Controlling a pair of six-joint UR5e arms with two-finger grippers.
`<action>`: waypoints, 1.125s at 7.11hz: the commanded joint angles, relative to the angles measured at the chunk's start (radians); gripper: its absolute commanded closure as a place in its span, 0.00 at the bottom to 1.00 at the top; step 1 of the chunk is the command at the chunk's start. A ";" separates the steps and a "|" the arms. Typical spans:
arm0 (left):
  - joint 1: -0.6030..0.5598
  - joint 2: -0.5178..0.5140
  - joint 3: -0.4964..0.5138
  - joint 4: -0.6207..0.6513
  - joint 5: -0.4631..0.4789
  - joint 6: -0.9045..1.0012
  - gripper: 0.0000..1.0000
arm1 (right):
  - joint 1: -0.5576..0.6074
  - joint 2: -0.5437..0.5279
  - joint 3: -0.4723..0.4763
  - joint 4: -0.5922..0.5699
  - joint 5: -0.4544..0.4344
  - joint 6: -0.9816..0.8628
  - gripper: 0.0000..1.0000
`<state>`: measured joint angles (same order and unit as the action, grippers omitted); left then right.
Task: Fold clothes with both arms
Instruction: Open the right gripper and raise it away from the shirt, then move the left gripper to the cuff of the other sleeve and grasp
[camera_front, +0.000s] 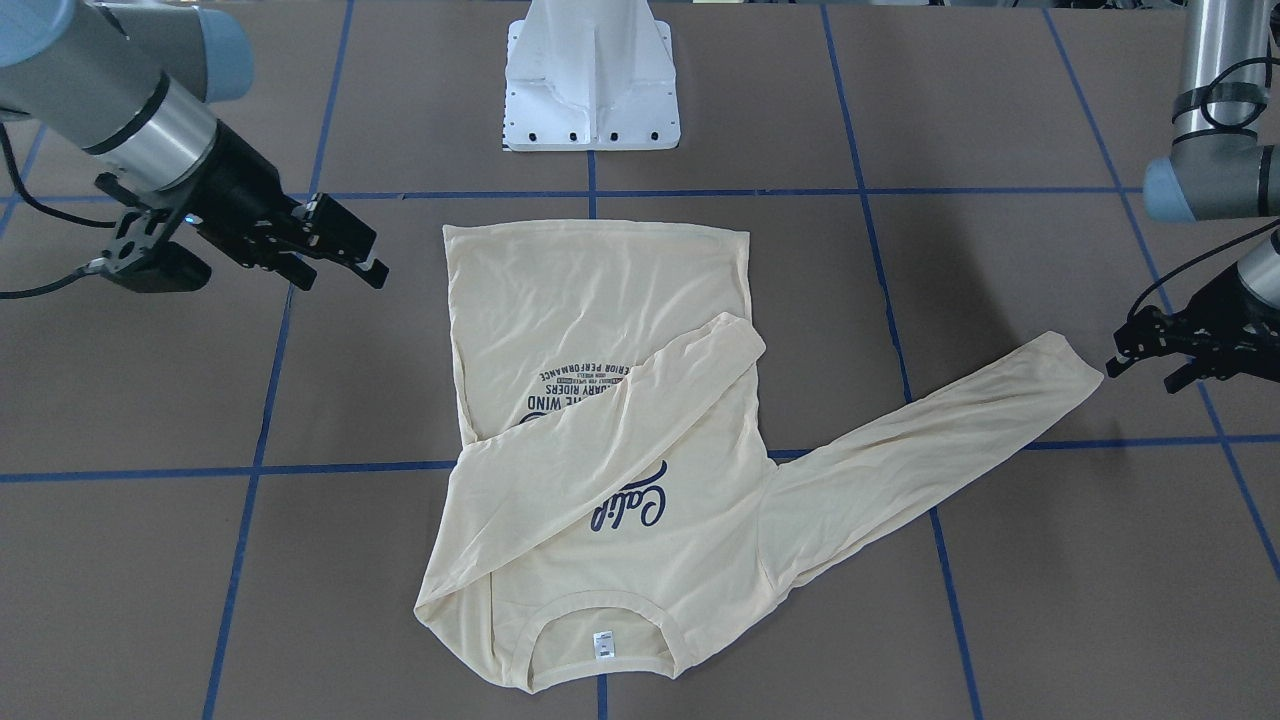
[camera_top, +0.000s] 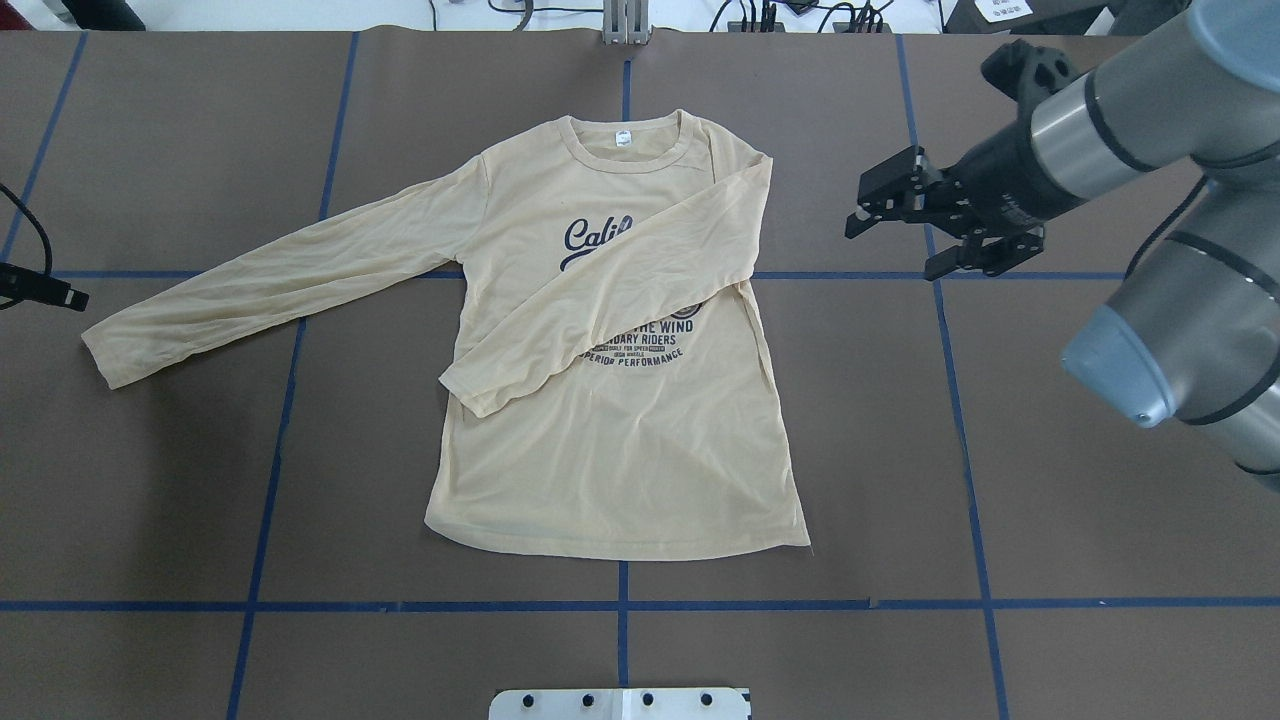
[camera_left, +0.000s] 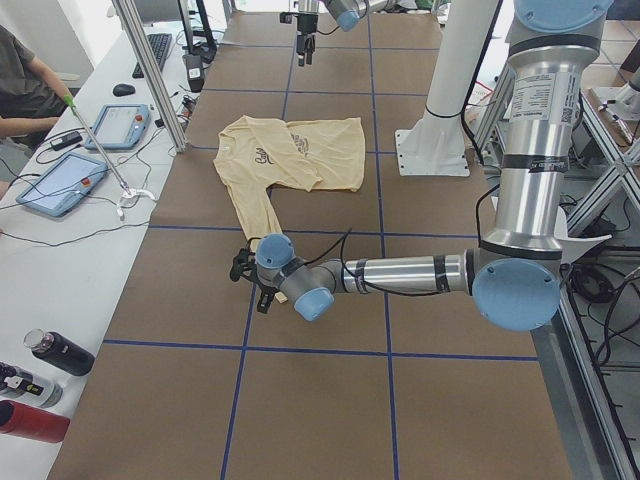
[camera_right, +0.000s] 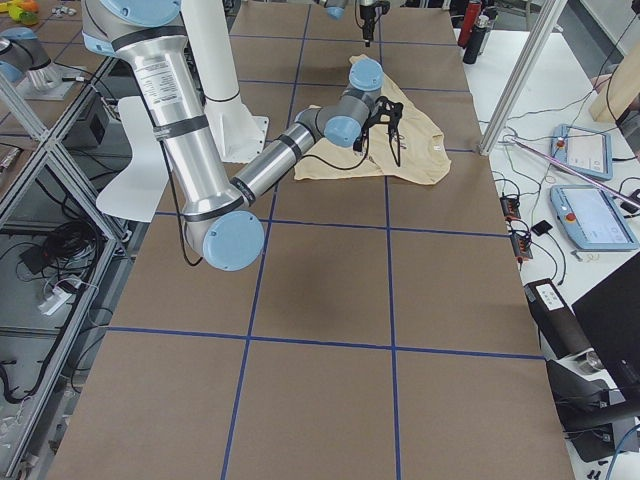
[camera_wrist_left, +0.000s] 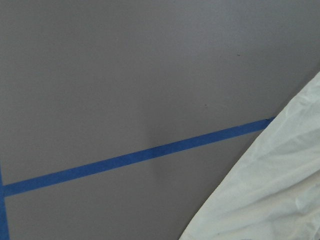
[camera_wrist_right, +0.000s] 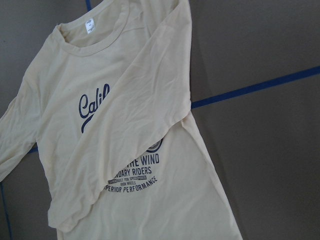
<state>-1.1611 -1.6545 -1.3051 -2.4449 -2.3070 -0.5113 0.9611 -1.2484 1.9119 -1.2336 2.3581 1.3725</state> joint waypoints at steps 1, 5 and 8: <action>0.029 -0.016 0.030 0.001 -0.002 -0.003 0.26 | 0.073 -0.066 0.001 0.002 0.052 -0.064 0.00; 0.046 -0.014 0.038 0.001 -0.008 -0.006 0.40 | 0.074 -0.075 0.003 0.000 0.050 -0.066 0.00; 0.058 -0.013 0.046 0.007 -0.008 -0.004 0.46 | 0.074 -0.077 0.001 0.000 0.061 -0.072 0.00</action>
<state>-1.1112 -1.6686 -1.2625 -2.4422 -2.3143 -0.5156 1.0349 -1.3241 1.9136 -1.2329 2.4152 1.3028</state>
